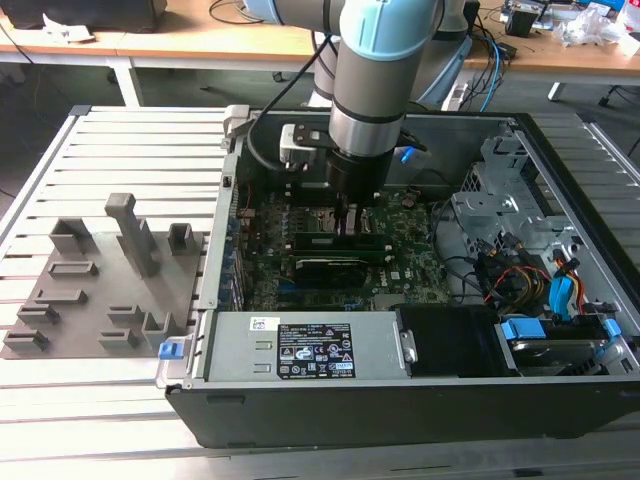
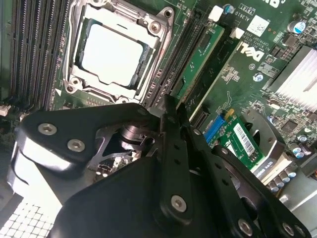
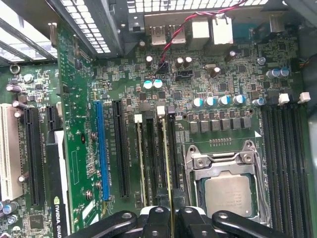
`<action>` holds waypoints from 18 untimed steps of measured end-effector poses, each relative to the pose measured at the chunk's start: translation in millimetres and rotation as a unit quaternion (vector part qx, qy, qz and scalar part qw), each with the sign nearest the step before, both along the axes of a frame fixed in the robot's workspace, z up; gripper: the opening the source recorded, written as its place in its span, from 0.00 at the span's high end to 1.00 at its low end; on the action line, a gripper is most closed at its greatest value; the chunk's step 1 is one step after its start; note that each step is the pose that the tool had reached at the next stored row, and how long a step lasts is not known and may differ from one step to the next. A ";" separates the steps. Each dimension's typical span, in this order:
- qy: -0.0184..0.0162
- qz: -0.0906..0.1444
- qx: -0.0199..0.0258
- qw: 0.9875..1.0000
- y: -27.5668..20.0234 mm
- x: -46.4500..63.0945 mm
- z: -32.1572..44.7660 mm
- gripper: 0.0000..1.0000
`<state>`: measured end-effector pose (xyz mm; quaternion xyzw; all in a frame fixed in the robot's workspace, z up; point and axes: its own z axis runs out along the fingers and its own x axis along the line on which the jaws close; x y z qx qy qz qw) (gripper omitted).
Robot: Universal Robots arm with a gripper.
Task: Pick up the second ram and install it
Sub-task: 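Insert the second ram into the second slot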
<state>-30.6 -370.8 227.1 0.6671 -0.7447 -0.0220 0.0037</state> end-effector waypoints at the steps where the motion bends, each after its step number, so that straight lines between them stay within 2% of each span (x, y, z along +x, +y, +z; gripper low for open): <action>1: 0.000 0.000 0.000 1.000 0.0 0.0 -0.5 0.86; 6: 0.000 0.001 0.000 1.000 -0.1 -0.1 -1.4 0.86; 12: 0.000 0.002 0.000 1.000 -0.1 -0.6 -7.2 0.86; 18: 0.000 0.002 0.000 1.000 0.1 -2.9 -7.6 0.86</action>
